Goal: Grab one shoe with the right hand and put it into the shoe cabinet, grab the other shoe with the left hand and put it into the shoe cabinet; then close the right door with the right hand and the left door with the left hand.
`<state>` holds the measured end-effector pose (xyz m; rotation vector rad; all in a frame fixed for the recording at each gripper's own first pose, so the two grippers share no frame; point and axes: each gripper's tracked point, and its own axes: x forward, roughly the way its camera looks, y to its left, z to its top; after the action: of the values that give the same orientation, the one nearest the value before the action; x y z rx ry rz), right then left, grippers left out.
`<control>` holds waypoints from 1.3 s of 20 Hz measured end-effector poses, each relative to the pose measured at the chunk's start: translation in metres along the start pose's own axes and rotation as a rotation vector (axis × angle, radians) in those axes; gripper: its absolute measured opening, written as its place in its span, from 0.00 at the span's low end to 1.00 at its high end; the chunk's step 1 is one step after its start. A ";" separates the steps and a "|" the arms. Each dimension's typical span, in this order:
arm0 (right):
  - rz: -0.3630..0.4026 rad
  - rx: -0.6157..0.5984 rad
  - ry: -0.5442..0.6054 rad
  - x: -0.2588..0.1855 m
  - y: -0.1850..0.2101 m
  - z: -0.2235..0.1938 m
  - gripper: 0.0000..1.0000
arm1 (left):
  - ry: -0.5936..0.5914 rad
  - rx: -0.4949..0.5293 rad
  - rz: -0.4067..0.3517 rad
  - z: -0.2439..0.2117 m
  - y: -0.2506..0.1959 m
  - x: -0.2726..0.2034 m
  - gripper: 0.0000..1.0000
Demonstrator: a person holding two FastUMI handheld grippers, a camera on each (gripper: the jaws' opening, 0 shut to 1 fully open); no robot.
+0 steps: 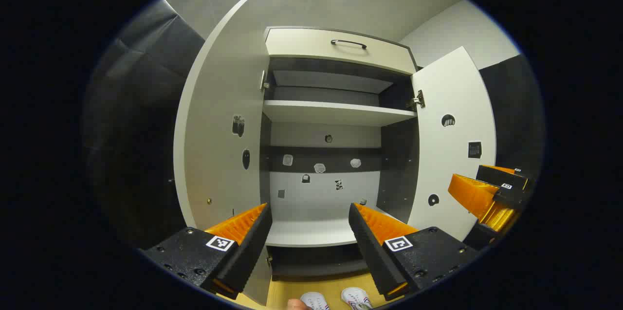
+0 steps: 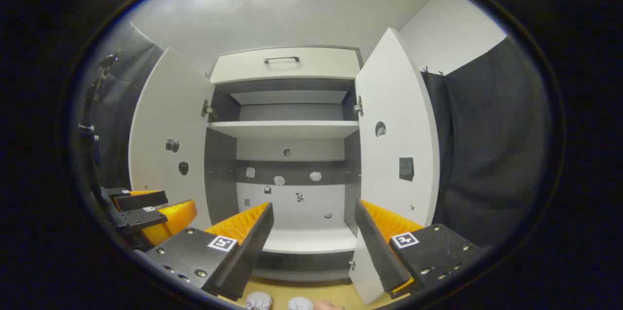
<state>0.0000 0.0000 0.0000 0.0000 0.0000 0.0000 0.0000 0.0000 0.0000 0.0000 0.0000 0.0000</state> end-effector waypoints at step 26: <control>0.097 -0.111 0.526 0.004 0.033 -0.291 0.94 | 0.006 -0.012 0.073 -0.005 0.040 0.001 0.94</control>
<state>0.0043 0.0327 -0.2912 -0.1113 0.5256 0.0969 0.0014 0.0400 -0.0048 -0.0116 0.0056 0.0728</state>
